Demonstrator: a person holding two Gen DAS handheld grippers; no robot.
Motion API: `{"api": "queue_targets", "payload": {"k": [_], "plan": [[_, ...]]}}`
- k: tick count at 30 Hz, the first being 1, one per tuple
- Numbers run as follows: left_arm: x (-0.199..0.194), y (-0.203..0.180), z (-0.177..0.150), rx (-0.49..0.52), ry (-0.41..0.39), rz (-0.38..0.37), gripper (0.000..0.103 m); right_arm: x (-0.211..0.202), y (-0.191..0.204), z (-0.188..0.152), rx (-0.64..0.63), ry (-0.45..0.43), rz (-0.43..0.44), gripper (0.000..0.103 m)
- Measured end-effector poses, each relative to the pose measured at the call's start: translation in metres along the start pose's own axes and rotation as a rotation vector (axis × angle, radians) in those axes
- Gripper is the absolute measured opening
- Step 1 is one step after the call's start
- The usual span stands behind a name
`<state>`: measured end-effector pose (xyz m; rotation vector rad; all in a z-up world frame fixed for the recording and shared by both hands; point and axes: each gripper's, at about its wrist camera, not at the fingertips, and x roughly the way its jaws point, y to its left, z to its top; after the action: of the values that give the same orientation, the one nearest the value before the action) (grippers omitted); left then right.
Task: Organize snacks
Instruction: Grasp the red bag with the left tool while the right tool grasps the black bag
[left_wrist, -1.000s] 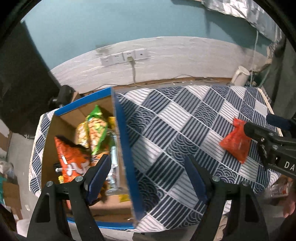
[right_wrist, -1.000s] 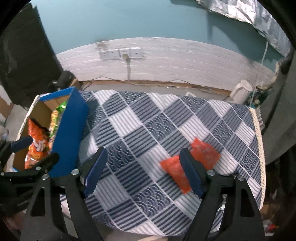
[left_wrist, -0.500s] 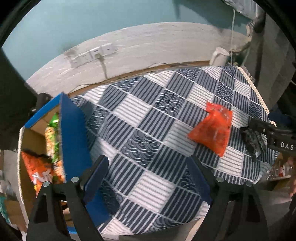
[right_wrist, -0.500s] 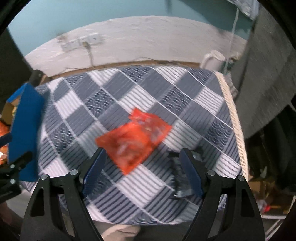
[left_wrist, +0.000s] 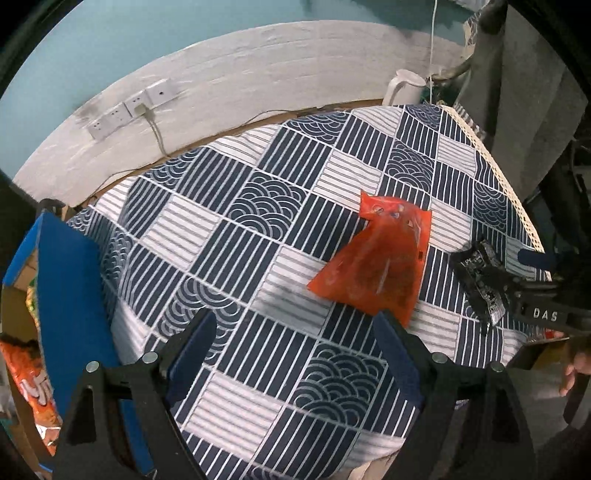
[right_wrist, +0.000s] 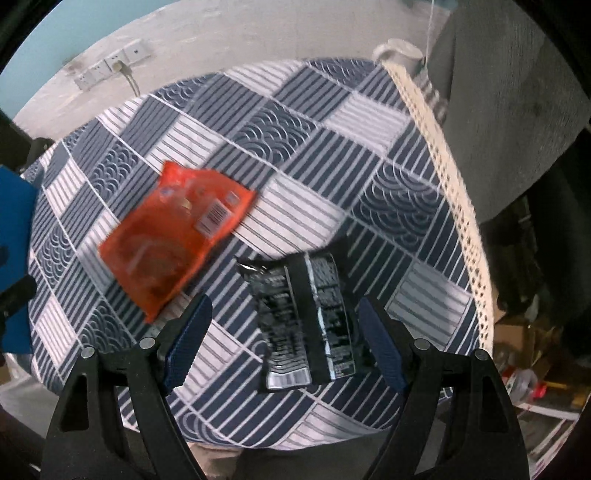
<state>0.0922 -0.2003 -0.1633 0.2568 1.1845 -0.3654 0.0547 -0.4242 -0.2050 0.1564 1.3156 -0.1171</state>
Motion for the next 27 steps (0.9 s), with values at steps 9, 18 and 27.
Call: {"api": "queue_targets", "payload": {"k": [9,18,27], "plan": [[0.032,-0.025,0.008,0.027,0.031,-0.002,0.088,0.021,-0.006,-0.007,-0.03,0.026,-0.003,0.081],[0.053,-0.038,0.01,0.03,0.076,-0.027,0.088,0.048,-0.02,-0.014,0.002,0.071,0.009,0.081],[0.069,-0.054,0.021,0.045,0.091,-0.081,0.088,0.042,-0.022,-0.008,0.044,-0.005,0.035,0.062]]}}
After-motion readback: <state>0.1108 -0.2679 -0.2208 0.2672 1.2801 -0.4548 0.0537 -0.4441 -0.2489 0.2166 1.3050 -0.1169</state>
